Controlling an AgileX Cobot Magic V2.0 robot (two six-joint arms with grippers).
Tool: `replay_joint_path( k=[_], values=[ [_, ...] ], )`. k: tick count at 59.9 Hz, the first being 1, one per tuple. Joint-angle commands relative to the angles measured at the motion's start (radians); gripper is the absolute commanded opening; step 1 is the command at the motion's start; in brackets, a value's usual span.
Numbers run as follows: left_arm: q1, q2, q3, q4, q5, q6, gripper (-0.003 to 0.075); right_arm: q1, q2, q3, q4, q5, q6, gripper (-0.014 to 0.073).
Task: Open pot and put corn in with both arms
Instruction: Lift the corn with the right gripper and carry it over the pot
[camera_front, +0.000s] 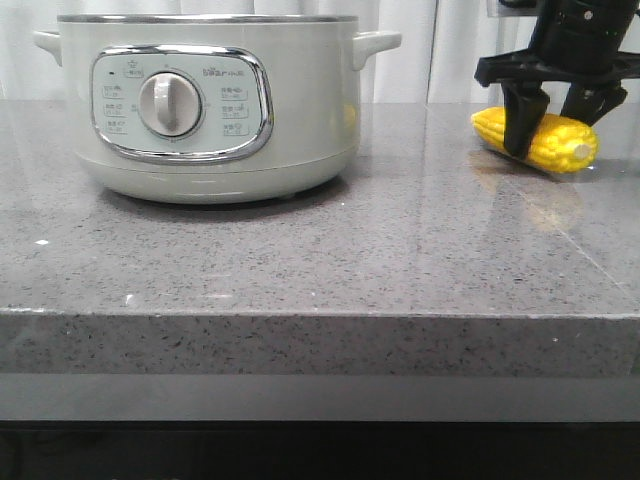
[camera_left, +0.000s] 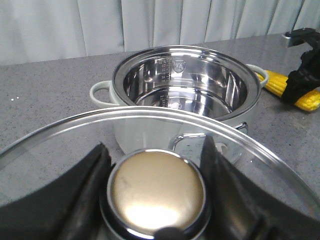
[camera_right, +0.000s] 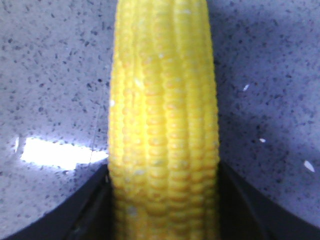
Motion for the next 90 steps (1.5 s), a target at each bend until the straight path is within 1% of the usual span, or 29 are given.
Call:
replay_joint_path(
  k=[1, 8, 14, 29, 35, 44, 60, 71, 90],
  values=[
    [0.003, -0.001, -0.038, -0.011, -0.143, -0.009, 0.0221, -0.002, -0.094, -0.070, 0.020, 0.002, 0.002, 0.0345],
    [0.003, -0.001, -0.038, -0.011, -0.143, -0.009, 0.0221, 0.005, -0.133, -0.164, 0.076, 0.050, -0.011, 0.0345],
    [0.003, -0.001, -0.038, -0.011, -0.143, -0.009, 0.0221, 0.030, -0.159, -0.228, 0.108, 0.062, -0.038, 0.0345],
    [0.003, -0.001, -0.038, -0.011, -0.143, -0.009, 0.0221, 0.149, -0.185, -0.371, 0.176, 0.040, -0.055, 0.0345],
    [0.003, -0.001, -0.038, -0.011, -0.143, -0.009, 0.0221, 0.210, -0.185, -0.381, 0.208, -0.003, -0.055, 0.0345],
    [0.003, -0.001, -0.038, -0.011, -0.143, -0.009, 0.0221, 0.294, -0.175, -0.381, 0.211, -0.063, -0.055, 0.0345],
    [0.003, -0.001, -0.038, -0.011, -0.143, -0.009, 0.0221, 0.408, -0.144, -0.381, 0.211, -0.099, -0.060, 0.0345],
    [0.003, -0.001, -0.038, -0.011, -0.143, -0.009, 0.0221, 0.441, -0.098, -0.381, 0.211, -0.100, -0.060, 0.0345],
    [0.003, -0.001, -0.038, -0.011, -0.143, -0.009, 0.0221, 0.444, -0.014, -0.380, 0.211, -0.094, -0.060, 0.0345]
  ],
)
